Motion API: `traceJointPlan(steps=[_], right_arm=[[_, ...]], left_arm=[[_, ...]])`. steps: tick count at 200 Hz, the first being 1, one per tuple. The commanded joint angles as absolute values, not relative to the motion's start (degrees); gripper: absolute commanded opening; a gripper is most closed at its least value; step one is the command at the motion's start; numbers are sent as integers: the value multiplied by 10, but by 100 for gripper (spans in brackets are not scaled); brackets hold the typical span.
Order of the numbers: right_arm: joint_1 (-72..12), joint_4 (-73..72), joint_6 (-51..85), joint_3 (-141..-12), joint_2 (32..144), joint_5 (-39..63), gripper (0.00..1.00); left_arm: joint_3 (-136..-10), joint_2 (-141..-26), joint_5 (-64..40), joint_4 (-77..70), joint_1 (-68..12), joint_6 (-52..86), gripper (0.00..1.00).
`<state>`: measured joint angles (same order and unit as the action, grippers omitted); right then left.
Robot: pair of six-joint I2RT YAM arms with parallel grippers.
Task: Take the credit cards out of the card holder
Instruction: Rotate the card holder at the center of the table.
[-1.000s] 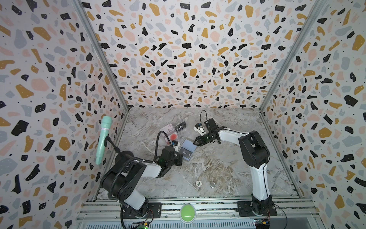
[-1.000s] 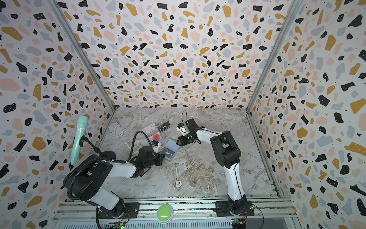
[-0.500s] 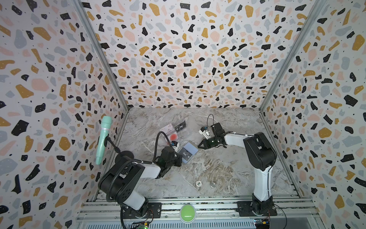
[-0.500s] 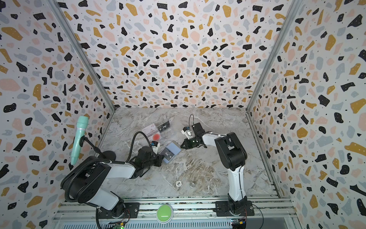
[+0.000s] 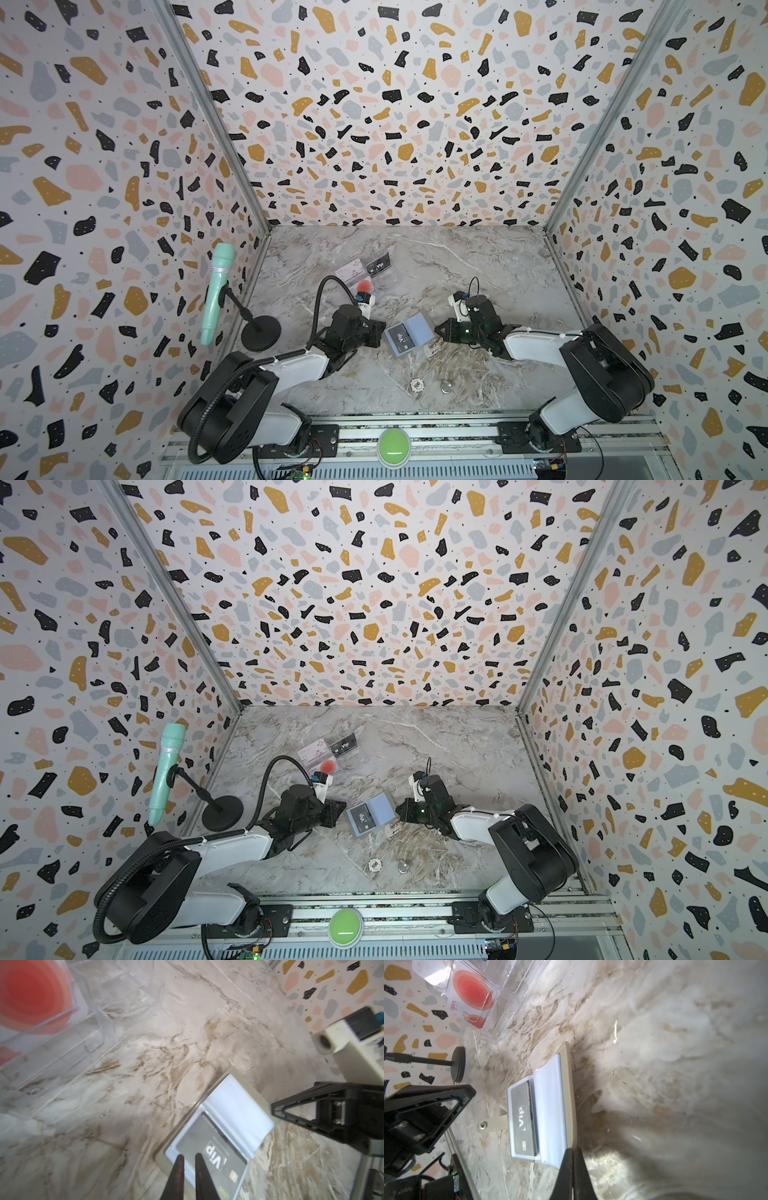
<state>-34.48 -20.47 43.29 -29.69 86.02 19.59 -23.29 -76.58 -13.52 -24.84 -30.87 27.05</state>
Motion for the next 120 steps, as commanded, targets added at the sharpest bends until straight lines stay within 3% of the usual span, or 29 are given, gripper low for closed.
traceJointPlan(steps=[1, 37, 44, 56, 68, 76, 97, 120], right_arm=[[-384, -249, 525, -276, 824, 103, 0], [-435, -145, 524, -274, 754, -10, 3], [-437, -107, 499, -286, 738, -33, 8], [-437, -65, 437, -309, 715, -53, 26], [-432, -26, 370, -343, 705, -40, 48], [-422, -2, 333, -372, 711, -7, 56], [-378, 47, 275, -443, 756, 120, 64], [-370, 53, 244, -490, 806, 196, 65]], left_arm=[[-230, -752, -169, -252, -324, 292, 15], [-236, -747, -165, -225, -344, 293, 15], [-235, -744, -163, -220, -348, 294, 15], [-235, -737, -156, -205, -355, 295, 15], [-235, -730, -145, -187, -361, 296, 15], [-234, -725, -141, -177, -365, 298, 15], [-225, -712, -131, -177, -370, 310, 14], [-218, -703, -134, -193, -377, 329, 13]])
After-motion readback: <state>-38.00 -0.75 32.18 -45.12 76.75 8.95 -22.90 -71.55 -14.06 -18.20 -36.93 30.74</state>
